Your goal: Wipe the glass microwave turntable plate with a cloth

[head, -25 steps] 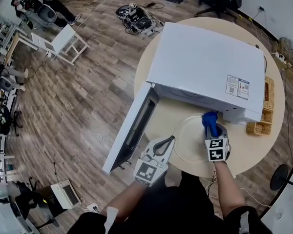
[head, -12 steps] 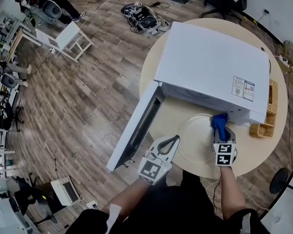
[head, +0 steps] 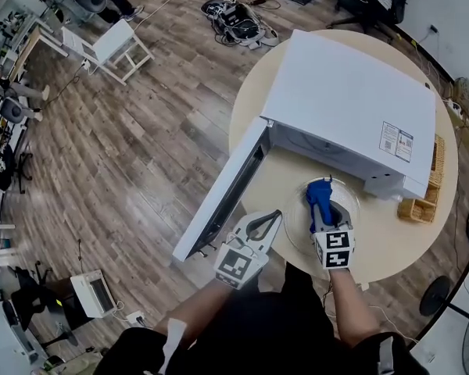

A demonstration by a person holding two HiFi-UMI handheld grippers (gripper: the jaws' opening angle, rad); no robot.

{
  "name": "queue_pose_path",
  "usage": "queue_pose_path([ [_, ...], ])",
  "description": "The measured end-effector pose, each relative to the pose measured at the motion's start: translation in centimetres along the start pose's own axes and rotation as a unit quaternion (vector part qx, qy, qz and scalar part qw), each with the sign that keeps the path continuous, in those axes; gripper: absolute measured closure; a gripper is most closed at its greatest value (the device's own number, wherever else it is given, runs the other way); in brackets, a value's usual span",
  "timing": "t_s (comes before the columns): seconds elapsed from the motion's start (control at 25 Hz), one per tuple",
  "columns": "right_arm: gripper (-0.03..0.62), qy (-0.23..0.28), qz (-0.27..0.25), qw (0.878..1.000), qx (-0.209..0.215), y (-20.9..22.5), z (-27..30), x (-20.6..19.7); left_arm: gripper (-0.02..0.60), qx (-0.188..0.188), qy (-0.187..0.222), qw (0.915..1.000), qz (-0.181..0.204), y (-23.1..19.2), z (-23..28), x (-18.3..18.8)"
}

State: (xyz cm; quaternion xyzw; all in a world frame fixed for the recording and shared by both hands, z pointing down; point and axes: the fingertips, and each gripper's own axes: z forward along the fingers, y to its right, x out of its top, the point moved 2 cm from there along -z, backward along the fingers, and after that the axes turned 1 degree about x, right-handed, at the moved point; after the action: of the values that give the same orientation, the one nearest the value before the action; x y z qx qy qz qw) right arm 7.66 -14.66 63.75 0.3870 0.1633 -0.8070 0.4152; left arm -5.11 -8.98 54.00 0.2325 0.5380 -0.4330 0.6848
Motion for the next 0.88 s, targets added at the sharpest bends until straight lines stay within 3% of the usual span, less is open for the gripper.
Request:
queue_pose_path([
  [0.16, 0.519, -0.018, 0.007, 0.999, 0.031, -4.1, 1.0, -0.7, 0.575, 0.0, -0.004, 1.0, 0.004, -0.4, -1.4, -0.4],
  [0.4, 0.519, -0.054, 0.003, 0.998, 0.033, -7.5, 2.4, -3.3, 0.575, -0.006, 0.0, 1.0, 0.003, -0.6, -2.6, -0.5],
  [0.88, 0.519, -0.073, -0.033, 0.995, -0.054, -4.5, 1.9, -4.5, 0.575, -0.053, 0.009, 0.9985, 0.009, 1.1, -2.3, 0.0],
])
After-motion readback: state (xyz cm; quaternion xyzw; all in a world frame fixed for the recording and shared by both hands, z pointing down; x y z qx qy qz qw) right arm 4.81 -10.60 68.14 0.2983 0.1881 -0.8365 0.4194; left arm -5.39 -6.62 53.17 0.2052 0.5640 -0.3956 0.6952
